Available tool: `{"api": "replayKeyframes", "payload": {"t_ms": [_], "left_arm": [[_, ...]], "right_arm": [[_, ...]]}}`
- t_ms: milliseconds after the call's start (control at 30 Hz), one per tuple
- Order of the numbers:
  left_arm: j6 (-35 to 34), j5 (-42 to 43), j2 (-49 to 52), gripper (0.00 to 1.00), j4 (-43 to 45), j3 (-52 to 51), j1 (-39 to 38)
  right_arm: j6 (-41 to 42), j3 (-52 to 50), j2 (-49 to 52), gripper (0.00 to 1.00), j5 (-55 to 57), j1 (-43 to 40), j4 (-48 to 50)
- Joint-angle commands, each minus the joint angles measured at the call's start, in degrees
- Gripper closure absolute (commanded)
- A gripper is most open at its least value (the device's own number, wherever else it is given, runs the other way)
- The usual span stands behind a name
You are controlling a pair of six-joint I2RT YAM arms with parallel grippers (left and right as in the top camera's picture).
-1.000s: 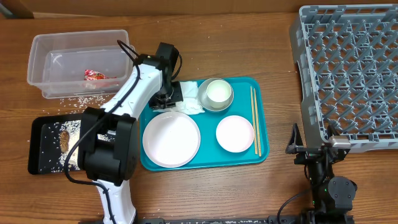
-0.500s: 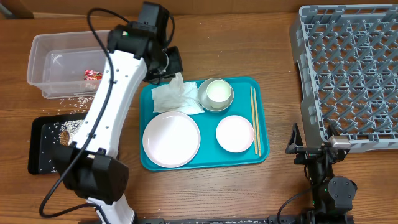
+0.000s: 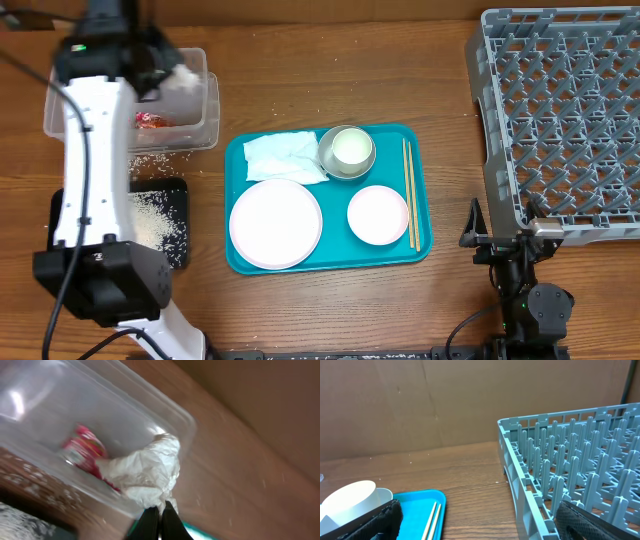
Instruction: Sort waste into correct bins and load items into the dishwasher
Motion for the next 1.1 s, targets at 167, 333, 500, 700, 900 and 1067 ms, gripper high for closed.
{"api": "replayKeyframes", "payload": {"t_ms": [167, 333, 500, 700, 900, 1067], "left_arm": [[-1.6, -1.8, 3.3, 0.0, -0.6, 1.5, 6.7], [0.1, 2.7, 3.9, 0.0, -4.5, 1.5, 6.9], [16.2, 26.3, 3.9, 0.06, -4.9, 1.5, 6.1], [29.7, 42.0, 3.9, 0.07, -9.3, 1.5, 0.2], [26.2, 17.4, 5.1, 0.12, -15.8, 1.1, -11.8], [16.5, 5.7, 9.2, 0.18, -15.5, -0.8, -20.6]], "right_arm": [[-0.2, -0.6, -0.7, 0.0, 0.5, -0.2, 0.4], [-0.2, -0.6, -0.7, 0.0, 0.5, -0.2, 0.4], [-0.2, -0.6, -0.7, 0.0, 0.5, -0.2, 0.4], [-0.2, -0.6, -0.7, 0.0, 0.5, -0.2, 0.4], [-0.2, -0.6, -0.7, 0.0, 0.5, -0.2, 0.4], [-0.2, -0.6, -0.7, 0.0, 0.5, -0.2, 0.4]]}}
